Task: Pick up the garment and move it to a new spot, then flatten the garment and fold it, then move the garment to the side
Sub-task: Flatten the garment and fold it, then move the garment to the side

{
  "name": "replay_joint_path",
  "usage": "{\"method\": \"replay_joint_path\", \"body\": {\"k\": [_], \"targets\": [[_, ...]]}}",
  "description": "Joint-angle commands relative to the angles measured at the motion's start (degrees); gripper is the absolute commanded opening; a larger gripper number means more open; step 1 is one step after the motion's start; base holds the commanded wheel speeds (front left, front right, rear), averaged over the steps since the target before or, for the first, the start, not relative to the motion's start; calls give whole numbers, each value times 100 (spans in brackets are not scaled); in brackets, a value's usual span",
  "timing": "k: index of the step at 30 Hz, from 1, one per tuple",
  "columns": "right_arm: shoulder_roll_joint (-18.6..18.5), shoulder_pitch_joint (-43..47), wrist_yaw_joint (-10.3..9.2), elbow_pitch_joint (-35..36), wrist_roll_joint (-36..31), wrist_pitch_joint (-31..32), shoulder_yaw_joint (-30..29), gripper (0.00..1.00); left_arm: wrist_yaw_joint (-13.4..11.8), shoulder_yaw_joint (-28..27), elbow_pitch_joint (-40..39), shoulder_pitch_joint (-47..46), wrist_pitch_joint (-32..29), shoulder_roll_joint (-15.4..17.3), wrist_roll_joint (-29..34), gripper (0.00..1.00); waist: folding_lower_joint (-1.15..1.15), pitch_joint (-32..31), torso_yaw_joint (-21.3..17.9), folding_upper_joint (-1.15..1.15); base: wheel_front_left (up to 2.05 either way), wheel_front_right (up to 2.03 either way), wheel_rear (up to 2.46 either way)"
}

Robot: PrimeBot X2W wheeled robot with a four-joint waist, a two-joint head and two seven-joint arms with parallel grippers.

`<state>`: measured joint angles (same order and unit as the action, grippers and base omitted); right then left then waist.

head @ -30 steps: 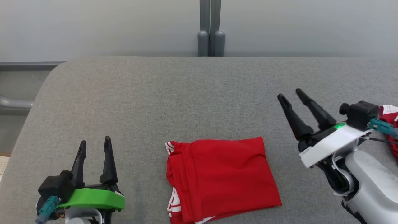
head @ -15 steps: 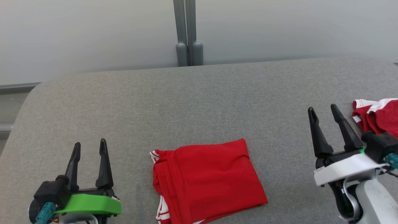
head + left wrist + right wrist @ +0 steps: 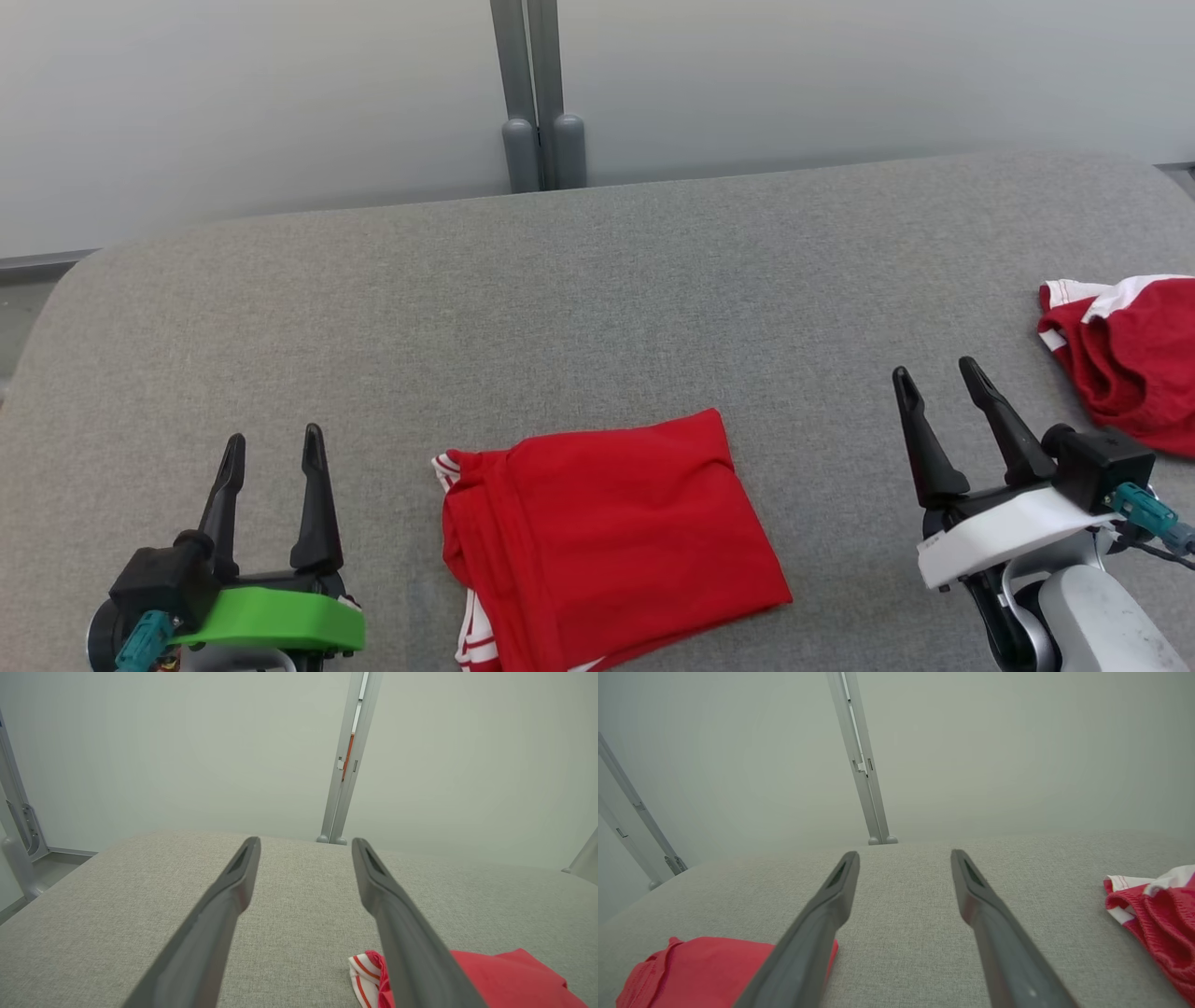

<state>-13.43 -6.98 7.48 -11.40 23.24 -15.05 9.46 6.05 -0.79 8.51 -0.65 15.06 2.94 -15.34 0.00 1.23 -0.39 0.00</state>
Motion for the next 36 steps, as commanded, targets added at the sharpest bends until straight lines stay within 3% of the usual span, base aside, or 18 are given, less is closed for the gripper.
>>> {"method": "replay_joint_path", "body": {"k": [1, 11, 15, 25, 36], "targets": [[-25, -57, 3, -37, 18, -13, 14, 100, 24, 4, 18, 4, 11, 4, -11, 100, 0, -5, 8, 0, 0, 0, 0], [-68, -130, 3, -197, 78, -12, 121, 100, 18, 34, 48, -9, 12, 0, -24, 100, 0, -36, 52, 0, 0, 0, 0], [-120, -218, 3, -439, 280, 107, 449, 100, 19, 58, 62, -29, 12, 1, -37, 100, 0, -38, 110, 0, 0, 0, 0], [-55, -1007, 3, -1257, 1440, 1503, 1500, 100, 0, 178, 144, -147, 11, 2, -117, 100, 0, 92, 465, 0, 0, 0, 0], [109, -1225, 3, -2558, 2303, 2794, 1682, 100, -43, 301, 232, -225, 12, 1, -158, 100, 0, 188, 876, 0, 0, 0, 0]]}}
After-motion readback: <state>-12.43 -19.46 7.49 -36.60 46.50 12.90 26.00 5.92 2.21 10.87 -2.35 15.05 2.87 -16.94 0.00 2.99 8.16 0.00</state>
